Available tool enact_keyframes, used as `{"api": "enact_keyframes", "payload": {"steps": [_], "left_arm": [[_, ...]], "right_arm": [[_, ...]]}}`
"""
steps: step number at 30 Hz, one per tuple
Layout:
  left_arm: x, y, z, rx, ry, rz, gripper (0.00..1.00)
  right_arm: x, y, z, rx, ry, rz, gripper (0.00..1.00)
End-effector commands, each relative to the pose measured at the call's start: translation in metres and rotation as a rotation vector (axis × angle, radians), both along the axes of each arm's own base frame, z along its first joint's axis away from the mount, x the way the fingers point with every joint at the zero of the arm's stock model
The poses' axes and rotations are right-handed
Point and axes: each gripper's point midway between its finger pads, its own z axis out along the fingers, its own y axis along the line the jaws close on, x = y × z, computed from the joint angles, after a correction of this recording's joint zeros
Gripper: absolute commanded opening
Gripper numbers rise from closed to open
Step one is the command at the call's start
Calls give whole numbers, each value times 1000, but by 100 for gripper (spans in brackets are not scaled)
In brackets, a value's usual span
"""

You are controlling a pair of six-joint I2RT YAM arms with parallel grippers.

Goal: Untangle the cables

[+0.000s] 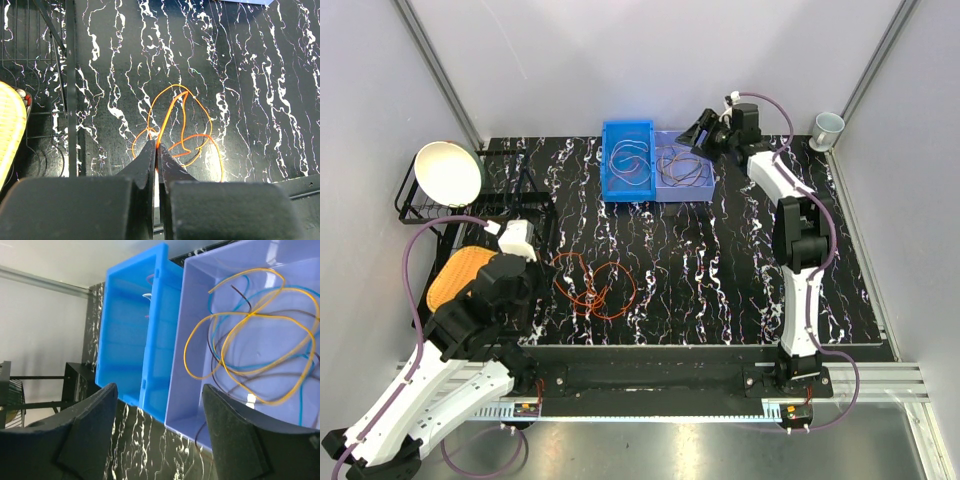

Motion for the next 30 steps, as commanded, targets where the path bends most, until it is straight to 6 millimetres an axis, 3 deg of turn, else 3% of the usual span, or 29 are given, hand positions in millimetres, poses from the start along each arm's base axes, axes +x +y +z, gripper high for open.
{"api": "enact_keyframes", "payload": {"steps": [1,3,5,6,8,9,10,12,13,14,15,16,17,19,21,22,25,26,30], "left_arm": [[6,1,11,-26,-47,28,0],[6,1,11,-23,-44,28,0],[7,1,11,-22,-44,29,0],[7,1,10,-20,-42,29,0],[7,1,10,-19,-40,29,0],[7,1,9,-20,-39,29,0],[7,1,8,-18,-34,31,0],[9,1,4,-15,-21,47,0],[11,0,3,-19,-13,56,0],[13,-2,3,-31,-8,69,0],[16,-6,-4,-46,22,85,0],[19,-11,-7,-60,31,86,0],[27,-22,-10,-87,40,80,0],[36,-31,-24,-84,63,80,0],[52,-46,-41,-75,74,66,0],[57,-51,-48,-69,81,62,0],[76,-72,-73,-67,101,34,0],[77,-71,-94,-34,140,40,0],[85,-68,-130,36,182,71,0]], "right_arm": [[-17,-15,73,-57,-109,-54,74],[-26,-16,83,-69,-114,-49,74],[-38,-13,79,-82,-100,-43,75],[-47,-11,93,-88,-129,-33,75],[-67,0,81,-106,-100,0,75],[-79,2,91,-113,-120,15,75],[-93,4,72,-128,-78,29,75],[-115,9,75,-131,-80,52,75],[-128,9,55,-143,-34,62,75],[-140,11,59,-140,-38,72,75],[-152,19,55,-137,-27,98,75],[-166,22,37,-144,14,118,75],[-177,26,37,-137,14,137,75],[-205,42,16,-131,72,208,75],[-227,54,9,-112,109,263,75],[-240,55,-4,-113,144,281,75],[-264,58,-14,-101,182,319,75],[-271,60,-9,-94,164,341,76],[-301,64,-22,-104,187,405,78]]}}
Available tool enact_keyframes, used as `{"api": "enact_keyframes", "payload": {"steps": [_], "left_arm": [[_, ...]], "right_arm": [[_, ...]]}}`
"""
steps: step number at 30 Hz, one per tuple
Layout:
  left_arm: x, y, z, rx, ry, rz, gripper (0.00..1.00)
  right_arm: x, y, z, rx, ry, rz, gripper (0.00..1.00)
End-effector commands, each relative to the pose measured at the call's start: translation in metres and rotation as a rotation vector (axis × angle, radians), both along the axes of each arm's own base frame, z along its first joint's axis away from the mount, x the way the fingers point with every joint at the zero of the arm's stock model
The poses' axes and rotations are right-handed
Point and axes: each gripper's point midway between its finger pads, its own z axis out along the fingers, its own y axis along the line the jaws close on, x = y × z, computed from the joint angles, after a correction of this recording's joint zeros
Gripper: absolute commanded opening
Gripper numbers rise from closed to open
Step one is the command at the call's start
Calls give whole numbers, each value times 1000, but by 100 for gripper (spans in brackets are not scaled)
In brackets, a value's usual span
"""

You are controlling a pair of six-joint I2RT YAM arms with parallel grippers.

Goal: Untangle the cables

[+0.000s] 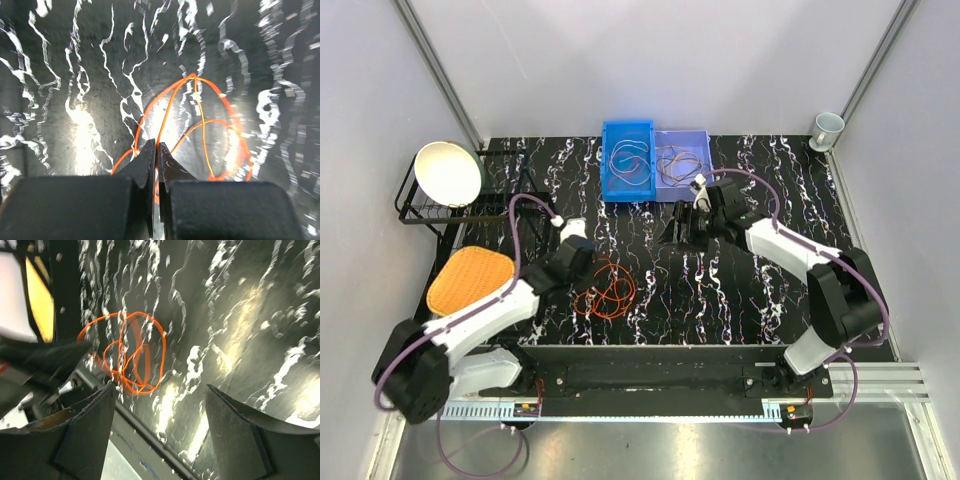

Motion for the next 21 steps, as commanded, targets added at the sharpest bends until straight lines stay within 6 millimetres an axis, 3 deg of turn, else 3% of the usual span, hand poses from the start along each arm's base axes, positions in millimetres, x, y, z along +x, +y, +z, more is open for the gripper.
{"api": "enact_keyframes", "payload": {"steps": [1,4,11,21], "left_arm": [[26,-13,-6,-38,-70,26,0],[25,-13,-25,-12,-25,24,0],[10,-7,-52,-28,13,37,0],[4,-12,-62,-63,35,33,0]], "right_arm": [[-25,14,32,79,-85,93,78],[-37,16,19,89,-47,103,79],[-54,44,-3,158,15,143,79],[-72,76,-44,162,115,181,79]]}}
